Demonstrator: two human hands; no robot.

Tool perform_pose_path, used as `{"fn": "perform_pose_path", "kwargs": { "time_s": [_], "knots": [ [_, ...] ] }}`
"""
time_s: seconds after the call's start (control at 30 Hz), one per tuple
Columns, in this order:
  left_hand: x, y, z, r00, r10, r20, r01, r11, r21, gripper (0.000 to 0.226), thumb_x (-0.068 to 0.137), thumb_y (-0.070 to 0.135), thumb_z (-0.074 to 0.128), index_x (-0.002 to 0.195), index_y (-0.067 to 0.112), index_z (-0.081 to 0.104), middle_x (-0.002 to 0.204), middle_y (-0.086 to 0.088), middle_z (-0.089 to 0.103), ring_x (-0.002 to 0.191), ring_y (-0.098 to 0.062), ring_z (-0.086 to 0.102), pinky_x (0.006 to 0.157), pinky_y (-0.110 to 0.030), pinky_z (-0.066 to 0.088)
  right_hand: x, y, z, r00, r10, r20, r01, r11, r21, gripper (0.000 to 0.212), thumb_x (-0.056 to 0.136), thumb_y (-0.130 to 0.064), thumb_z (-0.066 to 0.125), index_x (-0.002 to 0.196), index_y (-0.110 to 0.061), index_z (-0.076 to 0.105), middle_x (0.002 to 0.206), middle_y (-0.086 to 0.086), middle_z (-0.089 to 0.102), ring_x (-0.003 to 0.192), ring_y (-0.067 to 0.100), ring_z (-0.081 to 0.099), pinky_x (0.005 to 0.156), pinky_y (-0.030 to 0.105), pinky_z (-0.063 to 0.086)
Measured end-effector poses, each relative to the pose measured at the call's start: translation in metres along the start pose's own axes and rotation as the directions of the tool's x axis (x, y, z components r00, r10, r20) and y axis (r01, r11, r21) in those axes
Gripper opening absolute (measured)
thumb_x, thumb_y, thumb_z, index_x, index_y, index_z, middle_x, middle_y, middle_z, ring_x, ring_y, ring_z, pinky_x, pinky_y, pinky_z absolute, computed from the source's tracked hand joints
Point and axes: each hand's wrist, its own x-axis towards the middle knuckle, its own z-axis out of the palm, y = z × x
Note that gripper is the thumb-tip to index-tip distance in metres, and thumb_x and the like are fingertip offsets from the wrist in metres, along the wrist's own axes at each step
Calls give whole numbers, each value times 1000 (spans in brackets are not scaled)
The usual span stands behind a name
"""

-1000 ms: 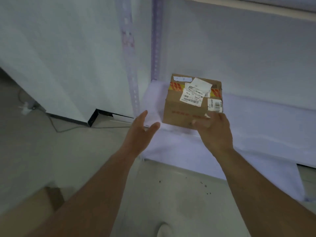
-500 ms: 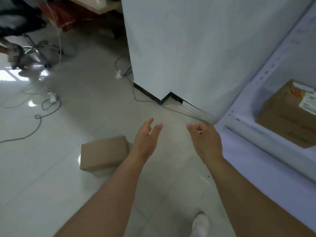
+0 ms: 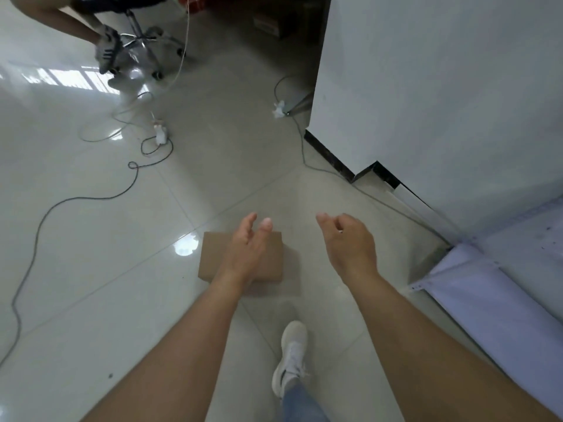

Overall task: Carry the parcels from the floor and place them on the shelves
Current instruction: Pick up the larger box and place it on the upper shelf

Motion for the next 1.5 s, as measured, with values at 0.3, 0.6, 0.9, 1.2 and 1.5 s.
{"fn": "perform_pose_path", "kwargs": {
  "time_s": [0.3, 0.6, 0.9, 1.2, 1.5],
  "knots": [
    [117, -19, -7, 990, -131, -50, 131, 991, -4, 55, 97, 34, 46, 147, 14, 35, 153, -2, 39, 140, -13, 35, 97, -15, 24, 107, -15, 81, 994, 63, 89, -63, 998, -1, 50, 90, -48, 46, 52, -20, 32, 61, 0, 41, 71, 26, 43, 62, 33, 29],
    [205, -88, -23, 964, -262, -51, 263, 965, 13, 56, 97, 36, 45, 148, 15, 34, 154, -2, 38, 140, -15, 35, 99, -18, 26, 165, 7, 182, 969, 164, 184, -156, 986, -59, 51, 90, -48, 45, 51, -18, 34, 61, 1, 42, 72, 27, 45, 63, 32, 30],
    [294, -199, -55, 898, -432, -78, 436, 899, 36, 45, 94, 53, 39, 122, 22, 56, 127, 2, 57, 123, -20, 51, 102, -34, 40, 213, 77, 287, 893, 390, 225, -407, 912, 36, 54, 90, -49, 42, 82, -1, 66, 90, 20, 64, 90, 35, 58, 85, 44, 47],
    [363, -290, -66, 889, -448, -99, 459, 874, 160, 81, 82, 73, 25, 143, 23, 43, 148, -2, 46, 137, -23, 41, 114, -47, 30, 246, 128, 383, 814, 511, 277, -514, 855, -68, 55, 96, -46, 33, 105, 0, 62, 109, 26, 58, 101, 38, 55, 99, 48, 43],
    [411, -336, -61, 898, -416, -143, 440, 862, 253, 73, 94, 57, 33, 153, 18, 15, 163, -2, 17, 150, -19, 14, 121, -39, 13, 274, 156, 417, 757, 638, 140, -609, 766, -205, 68, 88, -51, 44, 135, -2, 40, 140, 22, 43, 128, 39, 42, 105, 42, 35]
  ]
}}
